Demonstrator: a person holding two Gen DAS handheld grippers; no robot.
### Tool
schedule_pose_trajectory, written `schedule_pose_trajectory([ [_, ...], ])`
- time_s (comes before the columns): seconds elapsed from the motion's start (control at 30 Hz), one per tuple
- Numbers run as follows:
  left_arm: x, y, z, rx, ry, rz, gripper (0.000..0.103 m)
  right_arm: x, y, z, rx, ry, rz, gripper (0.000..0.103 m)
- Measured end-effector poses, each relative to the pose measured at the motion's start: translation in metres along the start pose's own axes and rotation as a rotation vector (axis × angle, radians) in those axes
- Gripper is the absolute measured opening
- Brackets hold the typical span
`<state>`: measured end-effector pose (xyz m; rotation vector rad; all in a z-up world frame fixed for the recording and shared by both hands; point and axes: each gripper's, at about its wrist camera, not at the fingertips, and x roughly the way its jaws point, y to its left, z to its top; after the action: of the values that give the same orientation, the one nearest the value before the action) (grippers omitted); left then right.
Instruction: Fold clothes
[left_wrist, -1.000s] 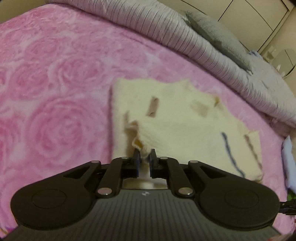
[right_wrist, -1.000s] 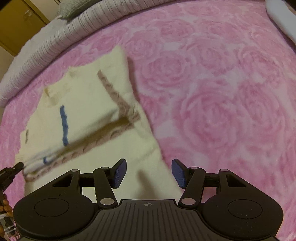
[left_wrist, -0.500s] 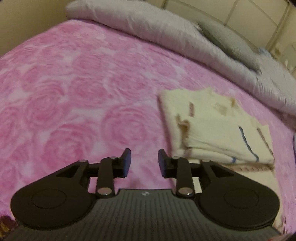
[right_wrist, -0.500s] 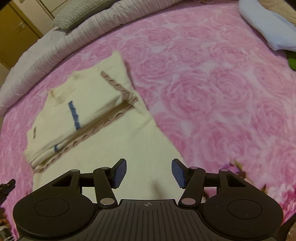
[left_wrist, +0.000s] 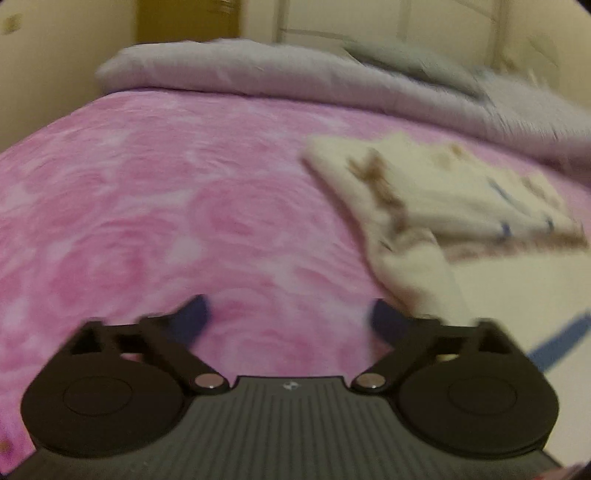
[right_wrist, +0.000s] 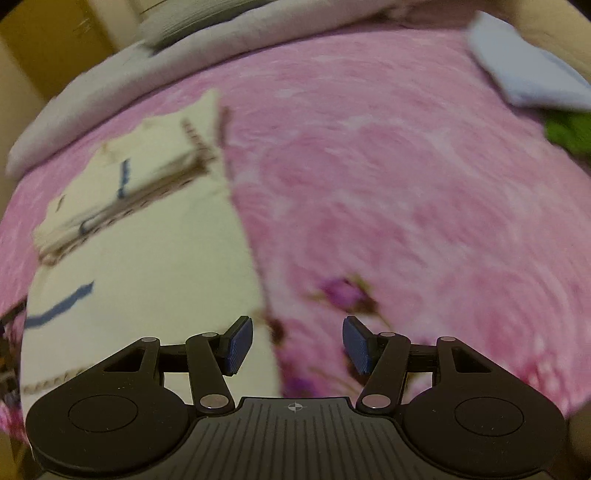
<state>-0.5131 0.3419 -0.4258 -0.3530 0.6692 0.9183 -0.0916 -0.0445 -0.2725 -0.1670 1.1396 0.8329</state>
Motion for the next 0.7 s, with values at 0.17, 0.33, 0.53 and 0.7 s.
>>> schedule_pose_trajectory([
  [0.17,0.001,-0.001,0.0,0.016,0.0,0.016,0.102,-0.013,-0.018,-0.03,0.101,-0.088,-0.045,0.058],
  [0.33,0.002,-0.001,-0.002,0.018,0.0,0.018,0.102,-0.014,0.008,-0.059,0.175,-0.131,-0.086,0.058],
  [0.53,0.001,-0.004,-0.003,0.019,0.0,0.019,0.102,-0.005,0.03,-0.073,0.154,-0.1,-0.053,0.058],
  [0.7,0.001,-0.004,-0.003,0.019,0.0,0.02,0.102,-0.003,0.024,-0.053,0.095,-0.206,-0.048,0.058],
])
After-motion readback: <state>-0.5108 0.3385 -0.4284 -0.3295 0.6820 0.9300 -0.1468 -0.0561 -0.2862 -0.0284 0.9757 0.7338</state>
